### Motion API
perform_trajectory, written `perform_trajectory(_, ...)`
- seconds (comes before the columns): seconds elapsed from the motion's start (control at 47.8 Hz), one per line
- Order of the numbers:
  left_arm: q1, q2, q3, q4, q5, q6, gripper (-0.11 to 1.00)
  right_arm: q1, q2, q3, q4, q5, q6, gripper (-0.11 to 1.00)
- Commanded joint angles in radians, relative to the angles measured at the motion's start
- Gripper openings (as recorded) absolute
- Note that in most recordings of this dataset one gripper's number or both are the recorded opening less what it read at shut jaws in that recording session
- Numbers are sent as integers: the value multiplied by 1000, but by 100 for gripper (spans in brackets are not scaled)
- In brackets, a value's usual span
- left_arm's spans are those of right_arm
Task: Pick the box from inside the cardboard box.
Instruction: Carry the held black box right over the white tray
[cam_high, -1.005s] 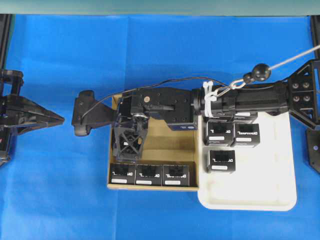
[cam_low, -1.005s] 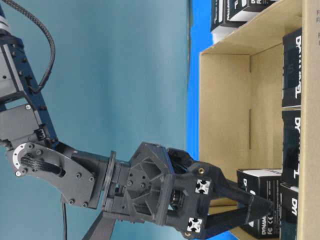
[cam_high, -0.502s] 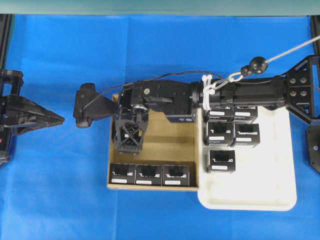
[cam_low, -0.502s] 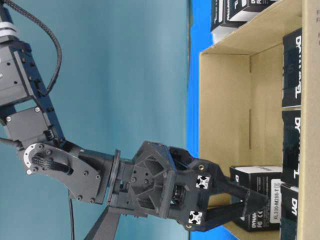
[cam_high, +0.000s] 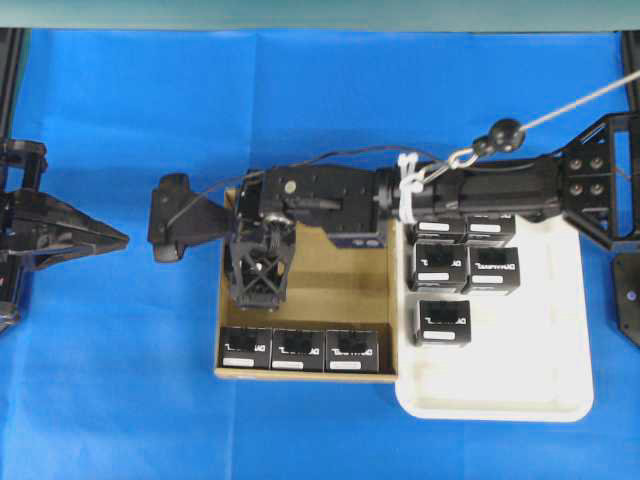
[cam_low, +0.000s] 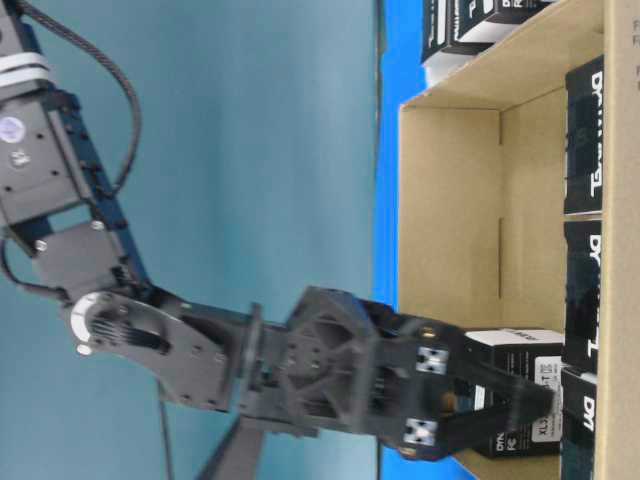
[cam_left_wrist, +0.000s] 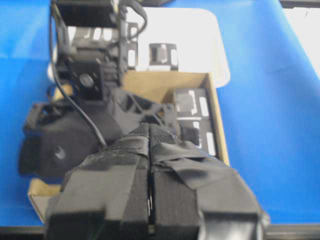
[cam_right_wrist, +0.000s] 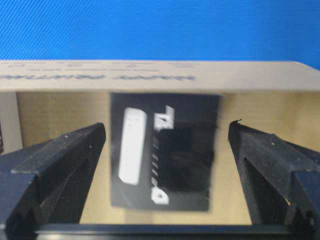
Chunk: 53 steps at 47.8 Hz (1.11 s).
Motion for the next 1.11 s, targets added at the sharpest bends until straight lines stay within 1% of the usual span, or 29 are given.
perform_trajectory(0.0, 2, 6, -28, 0, -5, 0, -7, 14, 15, -3, -2, -12, -2, 99)
perform_trajectory(0.544, 2, 6, -28, 0, -5, -2, -7, 8, 18, -6, -2, -25, -5, 98)
perform_trajectory(0.628, 2, 6, -28, 2, -5, -3, -7, 9, 17, -8, -2, -25, -3, 93)
perform_trajectory(0.67, 0, 6, -28, 2, -5, -5, -7, 9, 12, -8, -2, -25, -5, 88)
perform_trajectory(0.775, -2, 5, -28, 2, -5, -3, -7, 9, 0, -11, -2, -17, -5, 66)
perform_trajectory(0.795, -2, 6, -28, 2, -5, -3, -7, 11, -6, -9, -2, -14, -5, 63)
perform_trajectory(1.005, 0, 6, -26, 2, -5, -2, -7, 8, -72, -14, -2, 21, -2, 63)
perform_trajectory(1.089, 0, 6, -26, 2, -5, -2, -7, 3, -115, -12, -2, 57, 3, 63)
